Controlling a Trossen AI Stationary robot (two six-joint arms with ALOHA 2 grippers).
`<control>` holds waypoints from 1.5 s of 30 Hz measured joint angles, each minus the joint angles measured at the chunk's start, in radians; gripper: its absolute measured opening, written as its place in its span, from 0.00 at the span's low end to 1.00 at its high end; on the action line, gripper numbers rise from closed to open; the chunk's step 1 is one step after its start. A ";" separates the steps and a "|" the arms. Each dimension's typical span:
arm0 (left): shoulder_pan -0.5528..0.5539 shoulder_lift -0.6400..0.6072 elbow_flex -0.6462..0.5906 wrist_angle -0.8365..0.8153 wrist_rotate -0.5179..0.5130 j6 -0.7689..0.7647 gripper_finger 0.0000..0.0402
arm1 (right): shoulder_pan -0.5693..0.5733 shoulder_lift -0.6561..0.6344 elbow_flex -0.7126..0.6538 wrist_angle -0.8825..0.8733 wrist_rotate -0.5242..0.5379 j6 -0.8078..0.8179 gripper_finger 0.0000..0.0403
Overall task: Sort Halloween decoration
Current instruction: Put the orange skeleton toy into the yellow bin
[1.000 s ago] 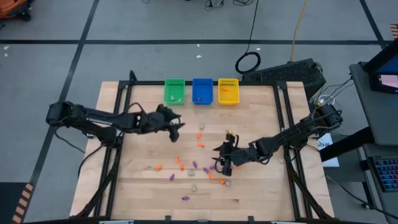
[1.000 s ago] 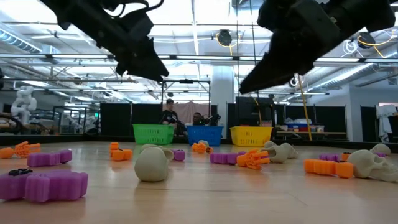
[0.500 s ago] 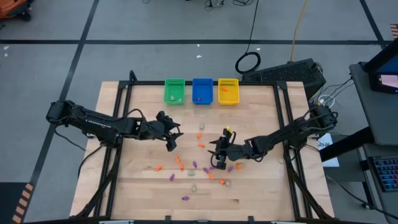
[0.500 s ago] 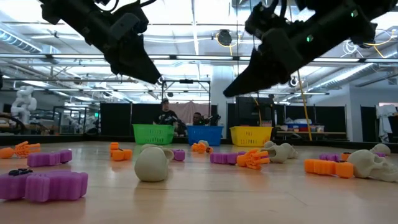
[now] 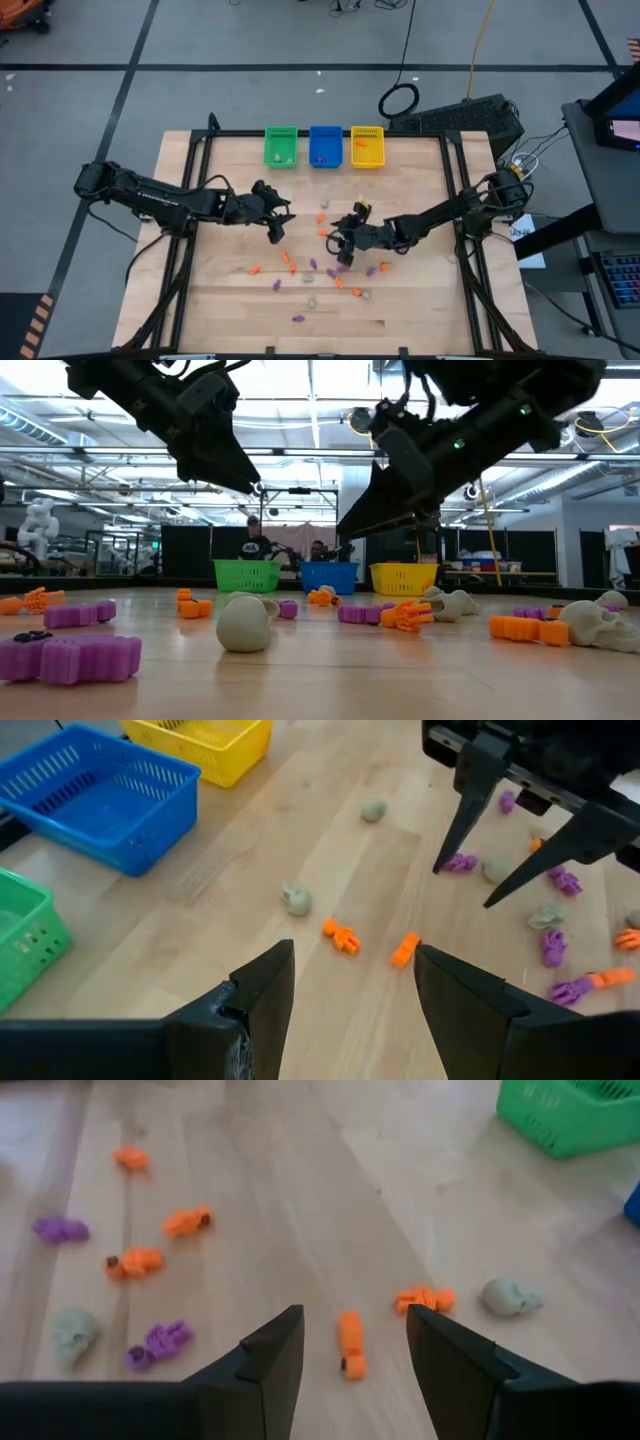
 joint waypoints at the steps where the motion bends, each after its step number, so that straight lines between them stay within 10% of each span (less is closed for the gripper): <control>1: 0.000 0.000 0.000 0.000 0.005 0.000 0.51 | -0.002 -0.002 0.018 -0.048 -0.011 0.000 0.41; 10: -0.024 0.000 0.000 -0.007 0.038 0.000 0.51 | 0.072 -0.104 0.177 -0.655 -0.049 0.034 0.41; 18: -0.053 0.000 0.000 -0.006 0.039 -0.019 0.51 | 0.188 -0.272 0.178 -0.861 0.030 0.134 0.41; 28: -0.055 0.000 0.000 -0.006 0.040 -0.018 0.51 | 0.137 -0.174 0.134 -0.461 0.104 -0.055 0.41; 35: -0.058 0.000 0.000 -0.008 0.040 -0.018 0.51 | 0.020 -0.054 0.016 -0.071 0.001 -0.169 0.41; 45: -0.057 0.000 0.000 -0.006 0.039 -0.018 0.51 | -0.090 0.122 0.010 0.040 -0.180 -0.104 0.41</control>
